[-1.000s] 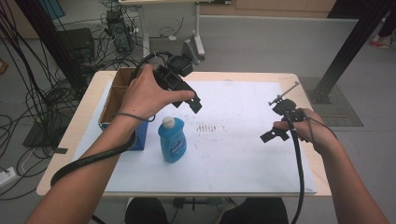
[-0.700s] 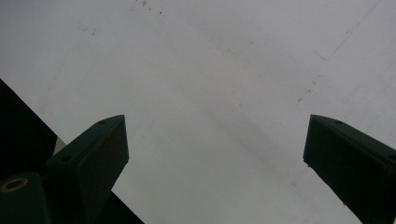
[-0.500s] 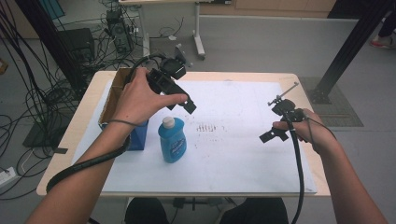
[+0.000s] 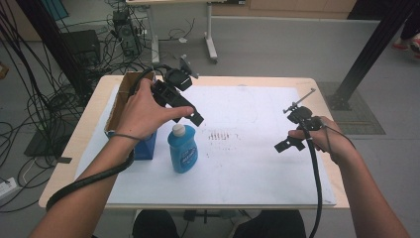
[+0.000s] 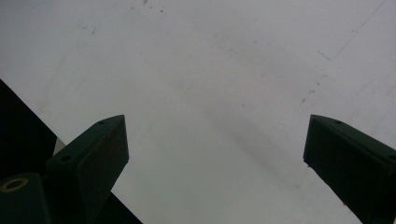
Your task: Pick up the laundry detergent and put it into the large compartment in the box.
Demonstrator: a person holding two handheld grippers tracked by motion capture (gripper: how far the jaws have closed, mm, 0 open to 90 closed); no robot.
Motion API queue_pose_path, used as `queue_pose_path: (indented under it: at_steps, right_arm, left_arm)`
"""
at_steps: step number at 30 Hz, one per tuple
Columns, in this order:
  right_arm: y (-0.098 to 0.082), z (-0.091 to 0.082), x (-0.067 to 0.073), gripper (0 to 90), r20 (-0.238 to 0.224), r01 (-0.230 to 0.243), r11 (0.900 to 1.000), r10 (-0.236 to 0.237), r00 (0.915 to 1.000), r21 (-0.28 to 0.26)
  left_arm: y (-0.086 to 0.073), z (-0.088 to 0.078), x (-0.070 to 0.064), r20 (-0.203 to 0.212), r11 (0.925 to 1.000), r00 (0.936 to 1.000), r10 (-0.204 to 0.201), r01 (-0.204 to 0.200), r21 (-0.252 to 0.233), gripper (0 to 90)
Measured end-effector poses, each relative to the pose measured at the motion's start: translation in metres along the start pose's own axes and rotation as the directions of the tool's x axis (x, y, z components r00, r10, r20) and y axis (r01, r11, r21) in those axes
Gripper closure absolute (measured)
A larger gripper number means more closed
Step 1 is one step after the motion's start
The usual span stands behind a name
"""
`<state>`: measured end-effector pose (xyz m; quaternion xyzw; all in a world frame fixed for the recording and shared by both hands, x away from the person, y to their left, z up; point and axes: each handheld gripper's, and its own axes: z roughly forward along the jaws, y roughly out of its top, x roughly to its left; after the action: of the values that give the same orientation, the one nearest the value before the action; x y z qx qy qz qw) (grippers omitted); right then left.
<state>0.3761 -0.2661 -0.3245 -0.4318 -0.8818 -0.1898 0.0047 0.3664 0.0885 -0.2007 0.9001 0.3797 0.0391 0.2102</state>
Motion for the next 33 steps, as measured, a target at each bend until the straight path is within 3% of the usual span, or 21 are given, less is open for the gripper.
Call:
queue_pose_path:
  at_steps: [33]
  right_arm:
    - [-0.002,0.001,0.003,6.4,0.004,0.014,1.000,-0.014,0.9999,0.006]
  left_arm:
    - [-0.028,0.025,0.010,-0.005,0.9995,0.9997,-0.023,0.023,0.020,10.7]
